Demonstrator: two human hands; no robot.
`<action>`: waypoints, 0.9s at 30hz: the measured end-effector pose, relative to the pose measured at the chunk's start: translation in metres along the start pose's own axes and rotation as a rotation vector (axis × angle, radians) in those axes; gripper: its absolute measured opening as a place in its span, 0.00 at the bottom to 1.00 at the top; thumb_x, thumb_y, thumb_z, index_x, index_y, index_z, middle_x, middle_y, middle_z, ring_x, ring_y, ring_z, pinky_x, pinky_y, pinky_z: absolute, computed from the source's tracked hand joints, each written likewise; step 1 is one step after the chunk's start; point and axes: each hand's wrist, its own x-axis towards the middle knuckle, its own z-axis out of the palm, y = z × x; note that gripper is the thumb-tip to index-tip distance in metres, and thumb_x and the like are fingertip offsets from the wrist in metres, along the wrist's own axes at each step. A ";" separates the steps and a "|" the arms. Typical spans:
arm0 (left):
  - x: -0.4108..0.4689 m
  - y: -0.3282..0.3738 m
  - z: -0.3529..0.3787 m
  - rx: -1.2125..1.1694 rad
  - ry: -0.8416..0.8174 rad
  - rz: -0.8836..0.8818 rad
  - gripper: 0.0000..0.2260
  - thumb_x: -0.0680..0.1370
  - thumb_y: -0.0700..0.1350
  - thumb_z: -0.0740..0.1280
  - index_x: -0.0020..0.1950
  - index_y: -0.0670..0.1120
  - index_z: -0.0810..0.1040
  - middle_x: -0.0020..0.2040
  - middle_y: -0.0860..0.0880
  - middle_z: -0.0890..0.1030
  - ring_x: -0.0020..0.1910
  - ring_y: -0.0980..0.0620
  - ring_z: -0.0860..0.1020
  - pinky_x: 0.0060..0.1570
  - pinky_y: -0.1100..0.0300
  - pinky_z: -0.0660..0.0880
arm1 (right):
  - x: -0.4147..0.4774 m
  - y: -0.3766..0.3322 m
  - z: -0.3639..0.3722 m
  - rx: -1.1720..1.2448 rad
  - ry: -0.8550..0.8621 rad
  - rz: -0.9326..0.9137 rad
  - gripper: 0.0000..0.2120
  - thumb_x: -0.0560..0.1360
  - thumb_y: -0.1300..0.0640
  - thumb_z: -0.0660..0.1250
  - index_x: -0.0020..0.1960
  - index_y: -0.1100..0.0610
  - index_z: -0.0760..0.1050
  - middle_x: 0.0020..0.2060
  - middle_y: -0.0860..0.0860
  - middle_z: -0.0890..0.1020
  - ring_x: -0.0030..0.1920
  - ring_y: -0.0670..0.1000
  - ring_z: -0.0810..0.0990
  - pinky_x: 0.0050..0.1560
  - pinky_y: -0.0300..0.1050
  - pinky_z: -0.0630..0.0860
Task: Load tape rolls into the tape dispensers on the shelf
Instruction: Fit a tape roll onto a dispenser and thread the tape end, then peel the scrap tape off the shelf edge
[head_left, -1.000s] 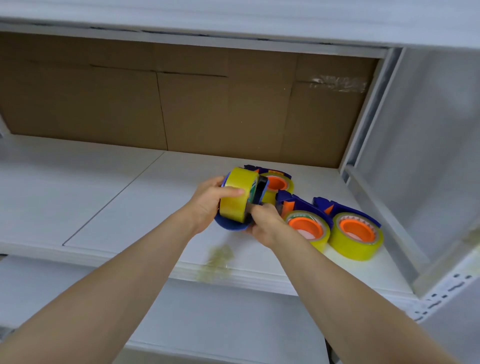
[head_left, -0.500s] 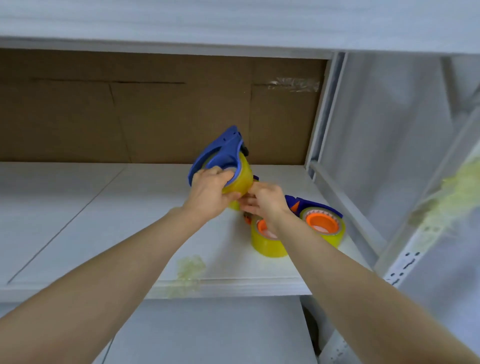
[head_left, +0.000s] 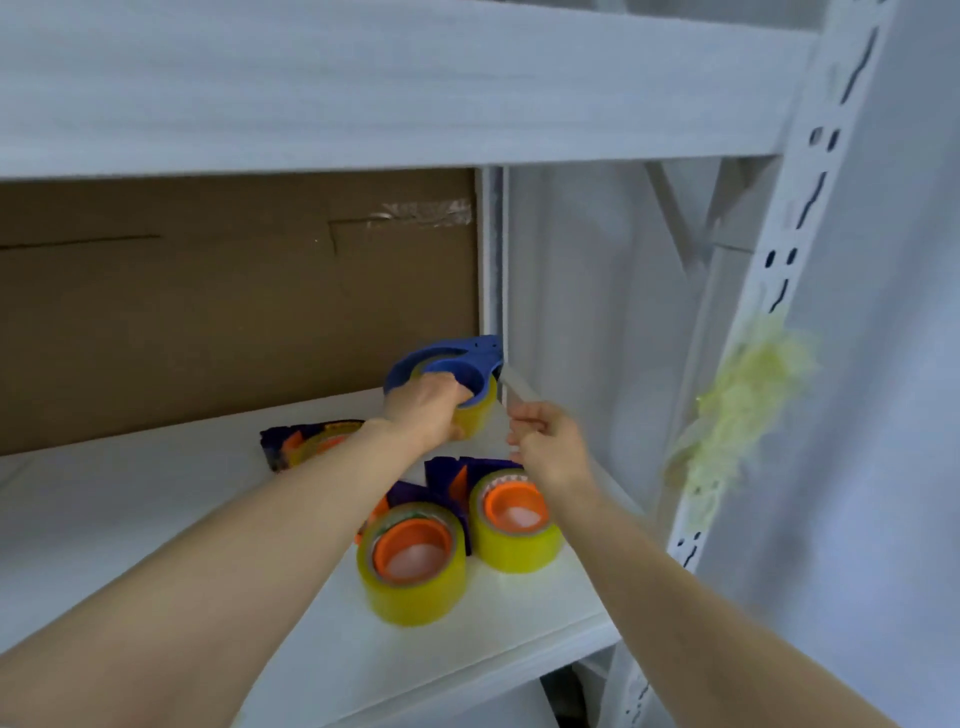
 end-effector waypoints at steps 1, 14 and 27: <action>0.010 0.003 0.006 -0.014 -0.016 -0.015 0.15 0.77 0.46 0.64 0.64 0.50 0.75 0.57 0.46 0.77 0.56 0.44 0.76 0.44 0.56 0.70 | 0.002 0.003 -0.004 -0.014 0.006 0.002 0.15 0.75 0.67 0.57 0.44 0.49 0.74 0.39 0.47 0.77 0.46 0.52 0.77 0.57 0.54 0.77; 0.049 0.005 0.056 -0.267 -0.293 -0.108 0.10 0.78 0.39 0.59 0.38 0.48 0.74 0.41 0.47 0.76 0.42 0.46 0.74 0.38 0.58 0.66 | 0.005 0.013 -0.009 -0.312 -0.120 0.001 0.16 0.75 0.69 0.57 0.57 0.59 0.76 0.54 0.53 0.79 0.57 0.51 0.77 0.58 0.39 0.71; -0.109 -0.106 0.002 -0.402 -0.028 -0.457 0.10 0.76 0.40 0.65 0.53 0.43 0.83 0.53 0.46 0.82 0.54 0.48 0.79 0.54 0.58 0.74 | -0.073 -0.009 0.113 -0.471 -0.773 -0.352 0.13 0.72 0.70 0.61 0.55 0.65 0.79 0.43 0.53 0.80 0.45 0.50 0.77 0.46 0.37 0.74</action>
